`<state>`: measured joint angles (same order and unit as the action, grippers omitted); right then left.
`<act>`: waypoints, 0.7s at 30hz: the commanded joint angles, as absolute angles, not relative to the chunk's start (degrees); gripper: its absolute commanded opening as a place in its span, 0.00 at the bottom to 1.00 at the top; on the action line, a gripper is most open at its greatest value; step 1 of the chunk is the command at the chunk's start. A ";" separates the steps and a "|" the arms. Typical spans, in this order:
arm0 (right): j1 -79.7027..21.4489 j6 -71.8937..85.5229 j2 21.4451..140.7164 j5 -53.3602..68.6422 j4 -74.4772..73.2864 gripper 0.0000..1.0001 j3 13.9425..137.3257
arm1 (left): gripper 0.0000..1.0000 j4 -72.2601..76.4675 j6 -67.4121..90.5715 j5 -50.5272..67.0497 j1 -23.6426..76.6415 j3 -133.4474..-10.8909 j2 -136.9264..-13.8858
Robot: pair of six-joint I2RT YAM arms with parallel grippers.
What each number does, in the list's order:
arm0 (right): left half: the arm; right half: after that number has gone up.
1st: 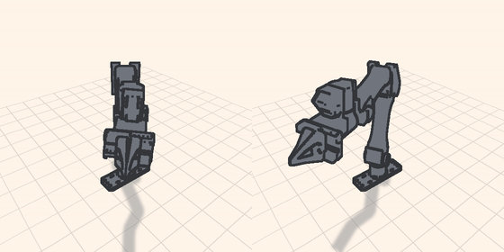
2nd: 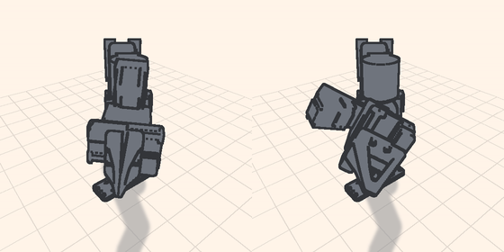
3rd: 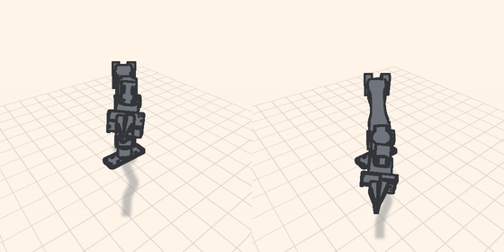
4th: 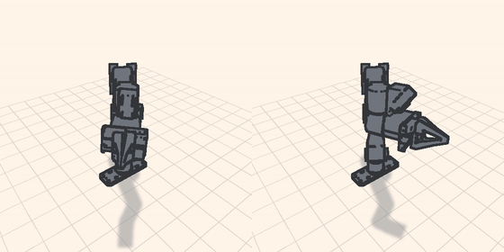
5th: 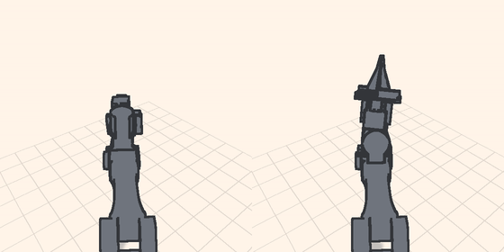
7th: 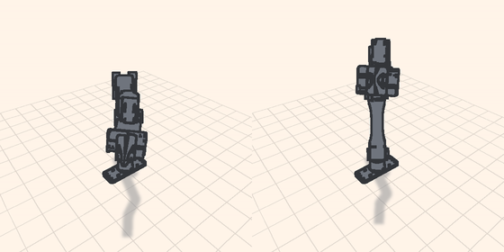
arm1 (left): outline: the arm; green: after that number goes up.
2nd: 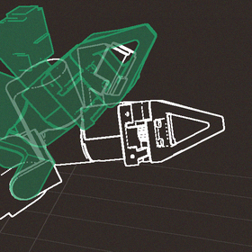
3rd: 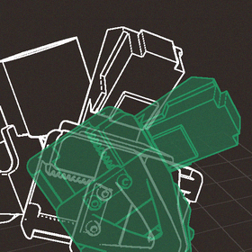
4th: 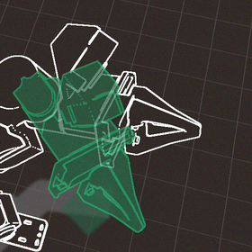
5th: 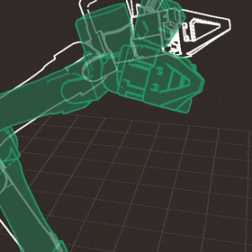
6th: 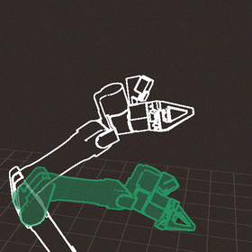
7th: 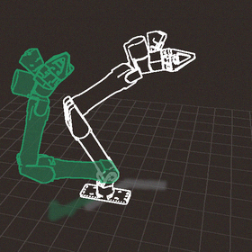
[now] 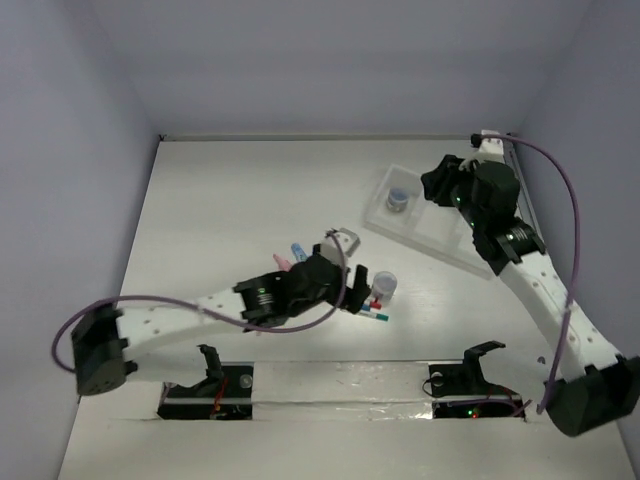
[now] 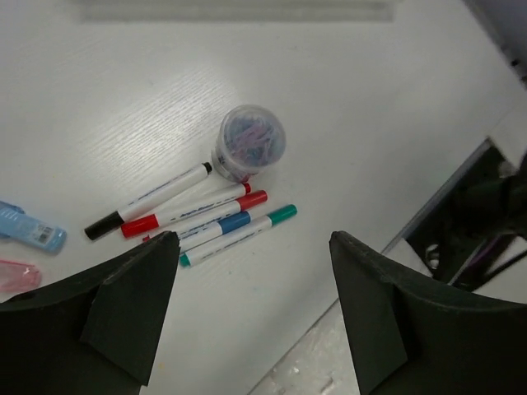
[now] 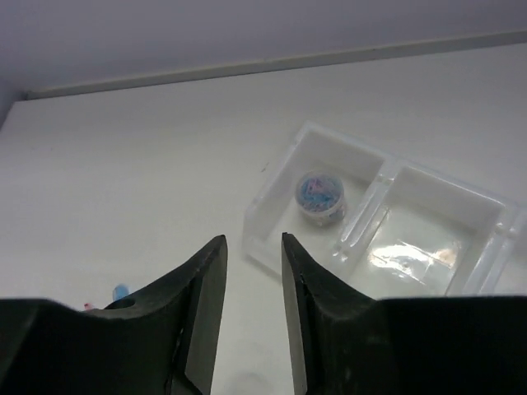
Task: Sort the stationery into containers
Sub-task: Pick up the stationery from the center of the board.
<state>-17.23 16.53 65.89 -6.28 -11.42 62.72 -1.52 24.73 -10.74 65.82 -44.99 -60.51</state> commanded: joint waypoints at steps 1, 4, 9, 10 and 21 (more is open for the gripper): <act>-16.96 19.51 58.29 -6.58 -11.41 0.51 58.10 | 0.70 3.94 24.44 -22.41 69.52 -48.95 -72.11; -16.96 18.46 51.52 -7.38 -16.67 0.88 58.09 | 0.68 6.14 21.37 -24.87 71.36 -53.16 -79.60; -16.96 17.93 45.19 -7.30 -20.56 0.96 57.75 | 0.68 5.37 18.63 -26.45 72.42 -58.96 -88.84; -16.96 17.93 44.65 -6.60 -20.74 0.96 57.57 | 0.71 5.19 18.11 -26.72 72.42 -59.76 -91.64; -16.96 17.67 43.68 -3.16 -21.80 0.96 57.30 | 0.74 4.22 15.82 -26.28 72.42 -68.20 -102.48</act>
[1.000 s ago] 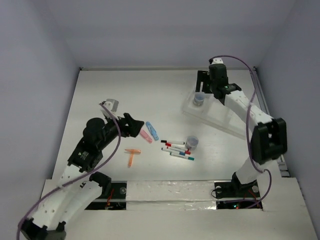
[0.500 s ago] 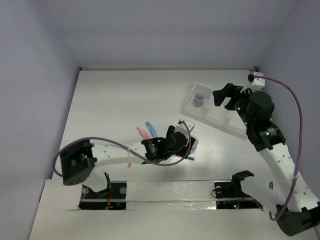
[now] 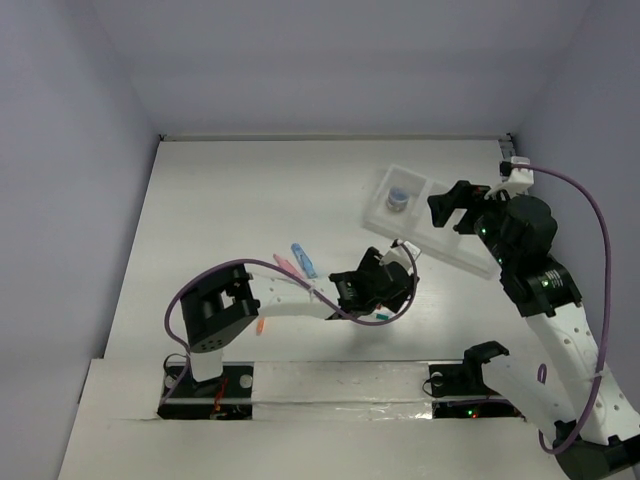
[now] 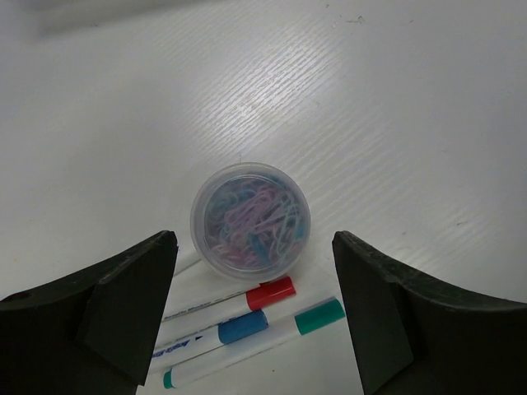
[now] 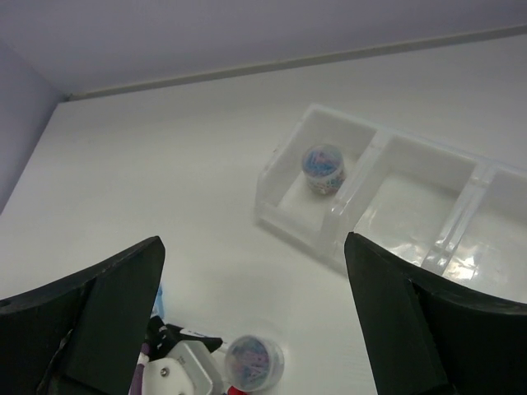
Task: Sort the stationery into containers
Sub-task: Pick up the stationery from the center of the board.
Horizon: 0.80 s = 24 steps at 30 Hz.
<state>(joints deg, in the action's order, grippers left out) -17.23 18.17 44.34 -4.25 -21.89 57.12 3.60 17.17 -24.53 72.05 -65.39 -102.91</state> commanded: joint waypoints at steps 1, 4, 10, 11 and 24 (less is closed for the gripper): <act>-16.96 17.67 43.68 -2.99 -21.97 0.96 57.57 | 0.74 4.39 15.82 -26.19 72.42 -68.38 -103.00; -16.96 17.75 43.59 -2.55 -21.80 0.95 57.31 | 0.72 4.48 15.91 -26.19 72.42 -68.73 -104.49; -16.96 17.93 42.98 -1.85 -21.71 0.94 57.30 | 0.60 5.79 16.17 -26.37 72.42 -68.73 -106.00; -16.96 17.93 42.89 -1.93 -21.80 0.94 57.39 | 0.59 5.97 16.17 -26.11 72.42 -68.73 -106.00; -16.96 17.58 42.28 -2.28 -22.32 0.95 58.01 | 0.59 6.42 16.08 -25.14 71.89 -69.34 -107.49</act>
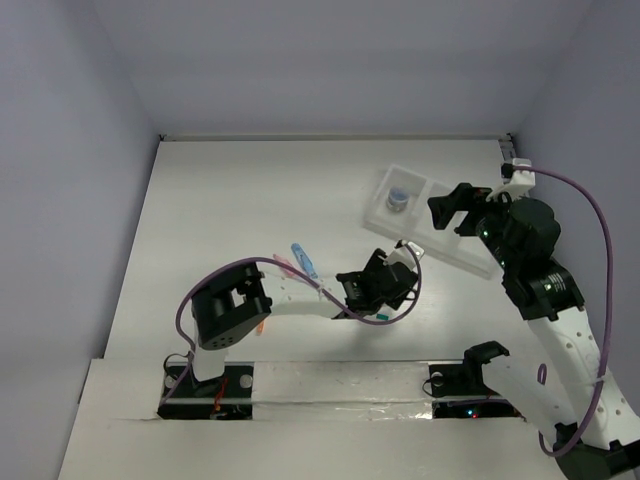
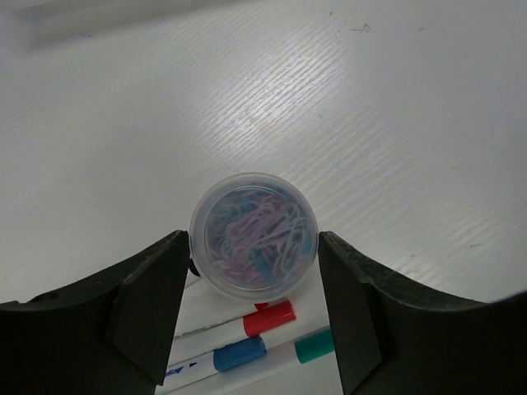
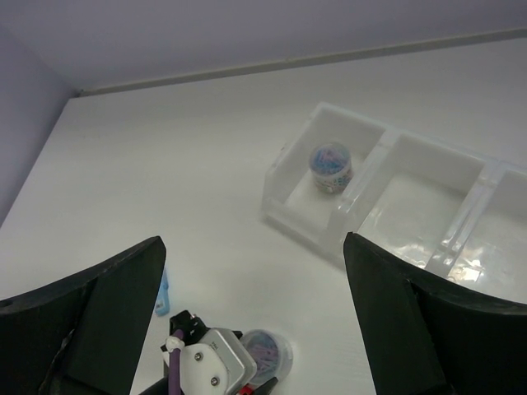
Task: Sort the stationery into containers
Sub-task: Pick up the stationery from the center of the board, then place the stationery in the storage box.
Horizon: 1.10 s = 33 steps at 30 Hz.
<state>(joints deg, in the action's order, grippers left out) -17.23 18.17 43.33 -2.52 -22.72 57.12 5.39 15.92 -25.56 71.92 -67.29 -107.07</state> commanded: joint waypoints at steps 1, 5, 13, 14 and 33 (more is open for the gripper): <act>-16.96 17.49 42.19 -2.20 -22.32 0.95 57.83 | 0.59 6.33 16.00 -25.05 71.37 -69.43 -107.66; -16.96 17.32 41.92 -2.29 -22.59 0.95 58.09 | 0.46 6.50 15.47 -25.22 71.37 -69.96 -107.58; -16.96 17.23 40.61 -3.16 -23.29 0.95 58.10 | 0.23 7.21 13.19 -26.02 66.99 -73.29 -100.47; -16.96 17.23 40.61 -3.34 -23.38 0.95 58.01 | 0.22 7.21 12.92 -25.93 66.28 -73.91 -99.85; -16.96 19.16 40.52 -2.02 -21.27 0.95 55.02 | 0.22 0.53 8.88 -14.86 52.12 -104.23 -116.44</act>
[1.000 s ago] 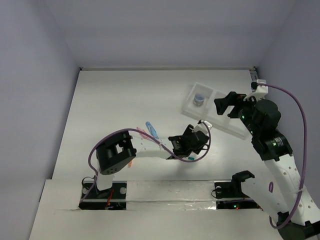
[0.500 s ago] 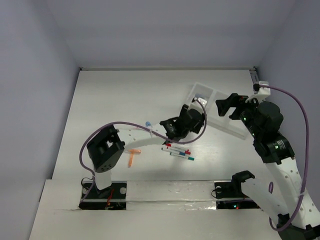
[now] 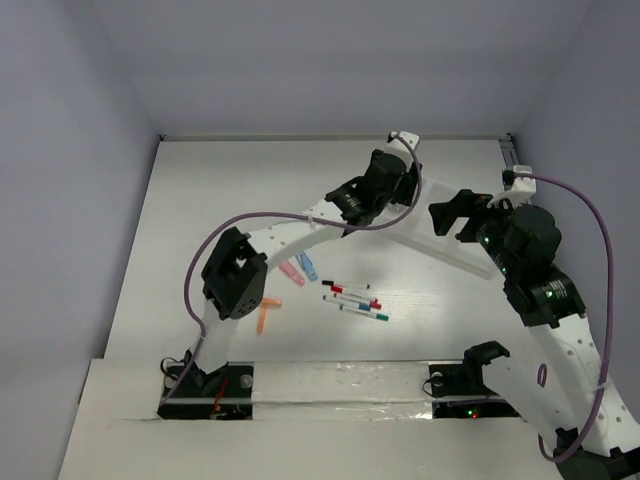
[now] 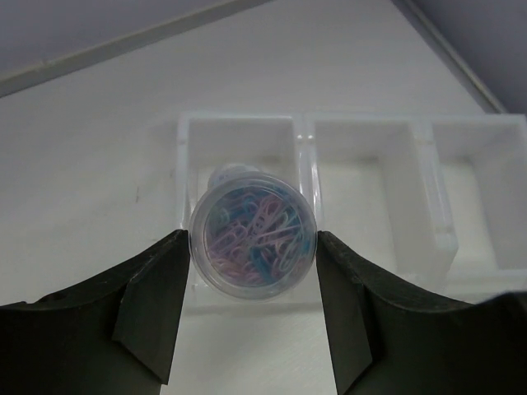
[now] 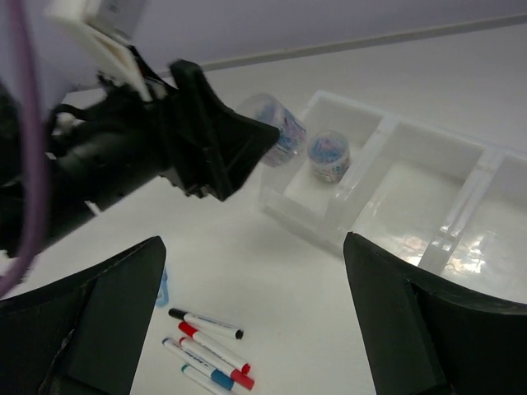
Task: Sort the stationery into containers
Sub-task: Place the stationery in the storage box.
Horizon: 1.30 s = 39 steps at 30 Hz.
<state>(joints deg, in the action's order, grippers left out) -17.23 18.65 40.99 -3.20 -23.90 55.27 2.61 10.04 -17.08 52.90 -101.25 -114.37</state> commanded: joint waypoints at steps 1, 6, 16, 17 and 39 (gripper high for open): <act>-16.96 19.16 40.52 -2.02 -21.27 0.95 55.02 | 0.22 0.35 8.88 -14.33 52.12 -105.11 -117.06; -16.96 19.16 40.43 -2.20 -21.36 0.95 54.50 | 0.21 0.09 8.70 -14.24 51.59 -105.38 -119.44; -16.96 19.60 39.64 -0.71 -20.48 0.95 53.09 | 0.21 -1.48 8.17 -14.33 51.59 -107.31 -124.80; -16.96 19.43 39.64 -0.70 -20.48 0.95 53.00 | 0.21 -1.84 8.09 -14.33 51.59 -108.97 -125.50; -16.96 19.60 39.29 -0.44 -19.86 0.95 51.86 | 0.41 -4.31 8.09 -15.47 51.59 -116.19 -134.56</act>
